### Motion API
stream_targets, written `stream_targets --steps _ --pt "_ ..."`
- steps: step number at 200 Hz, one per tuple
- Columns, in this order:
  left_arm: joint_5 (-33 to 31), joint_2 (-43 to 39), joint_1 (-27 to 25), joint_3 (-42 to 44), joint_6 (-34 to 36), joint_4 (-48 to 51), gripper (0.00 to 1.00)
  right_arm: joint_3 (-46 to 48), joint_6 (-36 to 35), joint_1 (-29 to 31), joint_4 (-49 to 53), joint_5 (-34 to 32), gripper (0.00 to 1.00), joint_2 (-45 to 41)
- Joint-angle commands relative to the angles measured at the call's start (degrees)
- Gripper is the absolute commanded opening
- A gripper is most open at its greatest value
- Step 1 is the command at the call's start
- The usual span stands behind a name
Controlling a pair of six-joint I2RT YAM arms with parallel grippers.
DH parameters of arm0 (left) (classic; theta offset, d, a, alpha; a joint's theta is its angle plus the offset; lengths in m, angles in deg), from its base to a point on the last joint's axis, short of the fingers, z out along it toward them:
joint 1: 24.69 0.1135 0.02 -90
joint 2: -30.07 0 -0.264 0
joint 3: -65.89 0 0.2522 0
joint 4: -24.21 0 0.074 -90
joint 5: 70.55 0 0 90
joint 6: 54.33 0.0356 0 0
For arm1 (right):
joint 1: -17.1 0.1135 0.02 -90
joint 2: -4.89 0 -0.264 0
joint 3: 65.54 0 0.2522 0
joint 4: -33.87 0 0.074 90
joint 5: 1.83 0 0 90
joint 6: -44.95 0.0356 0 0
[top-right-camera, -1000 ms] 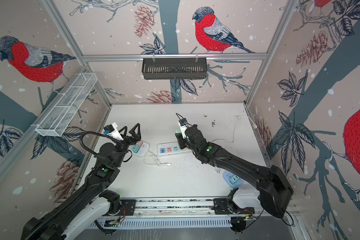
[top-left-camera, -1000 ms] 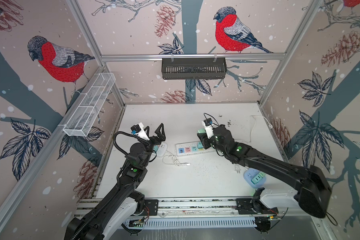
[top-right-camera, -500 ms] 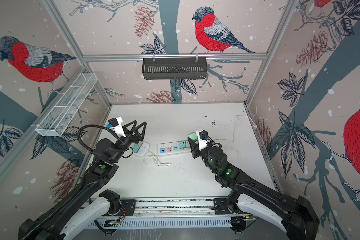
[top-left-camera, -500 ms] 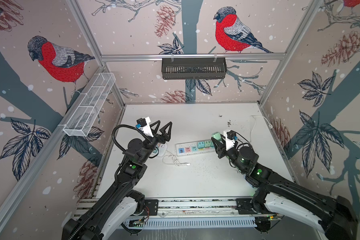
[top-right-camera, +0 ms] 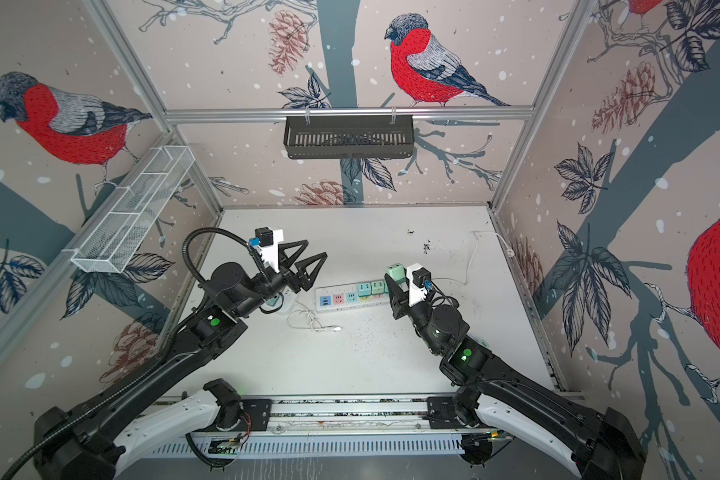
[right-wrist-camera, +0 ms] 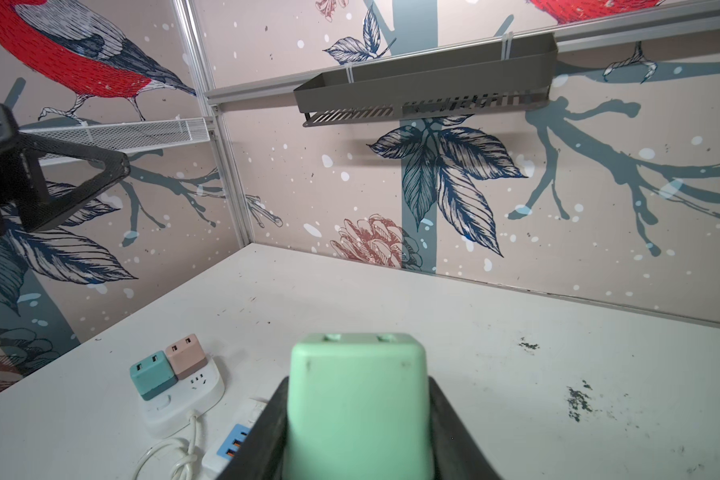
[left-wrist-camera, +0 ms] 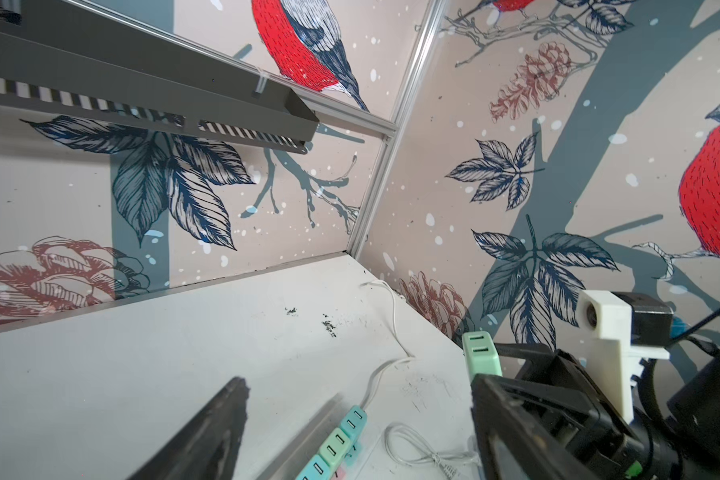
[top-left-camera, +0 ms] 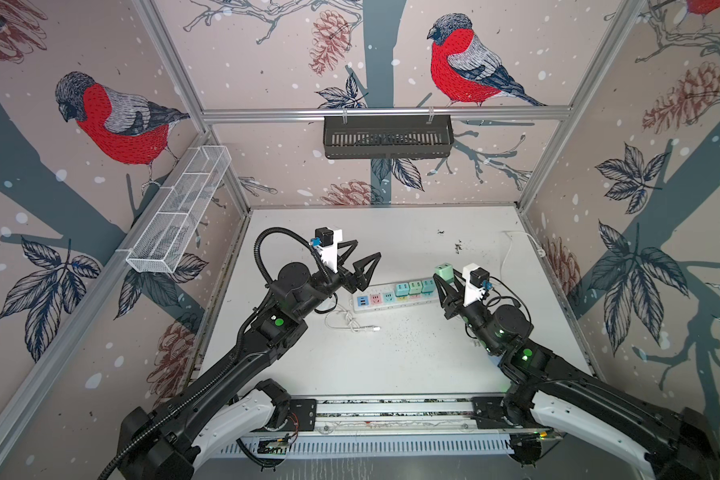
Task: Insert the plug
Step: 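Bring the light-green adapter toward the left gripper while the left gripper approaches, then close the left gripper on the light-green adapter held by the right gripper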
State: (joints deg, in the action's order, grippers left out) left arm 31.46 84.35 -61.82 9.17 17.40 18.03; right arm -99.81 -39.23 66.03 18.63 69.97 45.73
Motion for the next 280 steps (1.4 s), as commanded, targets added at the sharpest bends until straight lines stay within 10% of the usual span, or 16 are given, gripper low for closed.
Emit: stream_targets --steps 1,66,280 --pt "0.48 1.44 -2.37 -1.57 3.75 1.57 0.84 2.33 -4.29 0.03 -7.47 1.05 0.11 -0.58" --pt "-1.14 7.92 -10.07 -7.76 10.05 6.79 0.81 6.54 -19.63 0.53 -15.16 13.30 0.10 1.16" --pt "10.65 17.80 -12.27 -15.51 15.45 12.25 0.73 5.11 -38.83 4.38 -32.57 12.16 0.05 14.41"
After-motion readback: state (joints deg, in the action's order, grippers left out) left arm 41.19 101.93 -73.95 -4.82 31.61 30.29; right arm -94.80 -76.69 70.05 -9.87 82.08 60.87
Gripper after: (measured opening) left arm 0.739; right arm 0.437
